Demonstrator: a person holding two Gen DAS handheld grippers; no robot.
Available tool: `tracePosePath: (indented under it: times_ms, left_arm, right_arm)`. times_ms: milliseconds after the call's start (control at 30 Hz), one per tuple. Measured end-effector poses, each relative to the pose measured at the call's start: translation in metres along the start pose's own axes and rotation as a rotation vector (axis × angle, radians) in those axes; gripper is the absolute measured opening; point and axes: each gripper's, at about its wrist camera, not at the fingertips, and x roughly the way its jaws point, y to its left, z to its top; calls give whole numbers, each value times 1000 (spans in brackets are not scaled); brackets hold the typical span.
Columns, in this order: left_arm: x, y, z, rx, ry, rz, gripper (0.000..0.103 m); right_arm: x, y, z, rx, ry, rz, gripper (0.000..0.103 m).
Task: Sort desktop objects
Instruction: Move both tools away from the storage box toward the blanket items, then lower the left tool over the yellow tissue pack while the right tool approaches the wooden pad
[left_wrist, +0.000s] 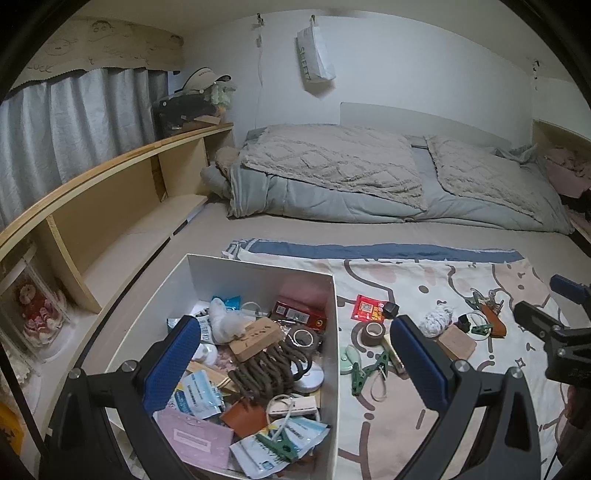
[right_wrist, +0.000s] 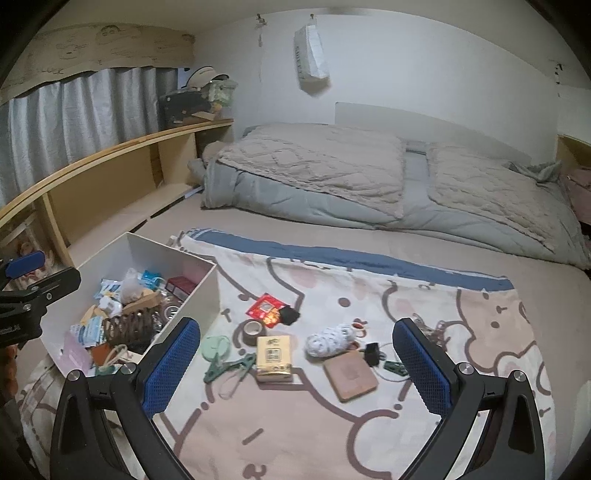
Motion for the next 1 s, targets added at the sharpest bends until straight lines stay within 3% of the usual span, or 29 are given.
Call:
tracePosePath:
  times_ms: [1000]
  left_arm:
    - [44, -85, 7, 33, 2, -54, 103]
  right_arm:
    - [18, -95, -12, 116, 17, -136, 103]
